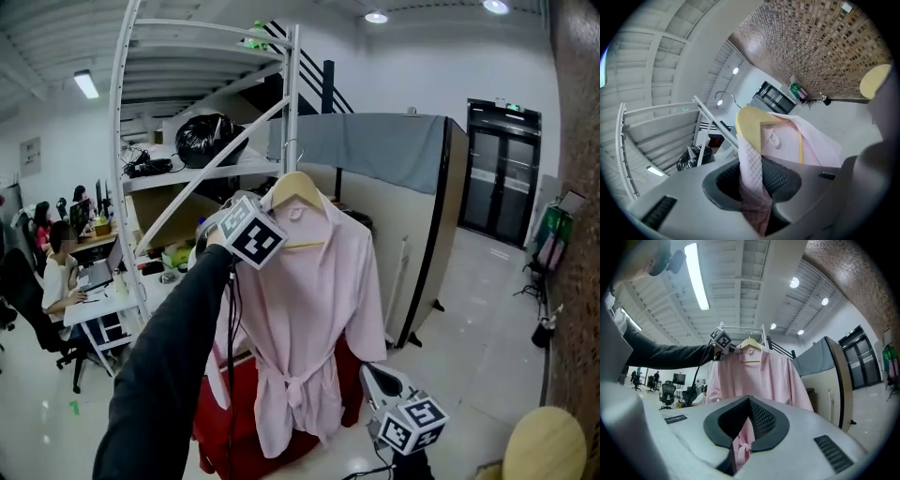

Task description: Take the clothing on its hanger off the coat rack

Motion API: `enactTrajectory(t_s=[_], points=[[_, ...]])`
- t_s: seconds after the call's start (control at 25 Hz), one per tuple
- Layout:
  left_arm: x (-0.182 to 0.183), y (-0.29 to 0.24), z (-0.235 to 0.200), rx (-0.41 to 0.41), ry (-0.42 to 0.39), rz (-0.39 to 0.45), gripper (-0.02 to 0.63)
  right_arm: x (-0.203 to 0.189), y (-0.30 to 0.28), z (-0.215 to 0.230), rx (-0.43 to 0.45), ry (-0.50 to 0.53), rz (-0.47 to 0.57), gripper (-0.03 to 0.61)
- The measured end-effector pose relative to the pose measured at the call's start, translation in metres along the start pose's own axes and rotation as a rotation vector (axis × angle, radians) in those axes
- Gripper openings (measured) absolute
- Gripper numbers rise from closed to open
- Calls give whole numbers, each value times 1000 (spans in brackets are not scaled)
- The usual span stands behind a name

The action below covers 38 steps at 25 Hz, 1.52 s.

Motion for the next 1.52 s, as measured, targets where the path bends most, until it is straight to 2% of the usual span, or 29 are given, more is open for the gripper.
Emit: enactTrajectory(t_s=[0.2, 0.36, 0.48, 1.0, 1.52], points=[[-59, -51, -9, 40, 34, -128, 121, -21, -45, 29, 35, -25, -34, -21], [-93, -93, -3, 11, 48, -102, 121, -37, -89, 37, 62, -30, -60, -21], [-129, -120, 8, -15, 79, -119, 121, -51, -117, 45, 67, -34, -77, -21], [-265, -187, 75, -86, 154, -208, 121, -120, -173, 59, 13, -68, -180, -21], [-391, -209, 190, -197, 234, -315, 121, -192, -189, 78, -47, -111, -276, -21]])
Point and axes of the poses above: the fingertips, and each gripper's own axes: y backward along the fingers, z to its right, x out of its top, the point moved 1 cm from there along y, backward along the fingers, and after that the axes turned 10 degrees about z, right-handed, at the moved point
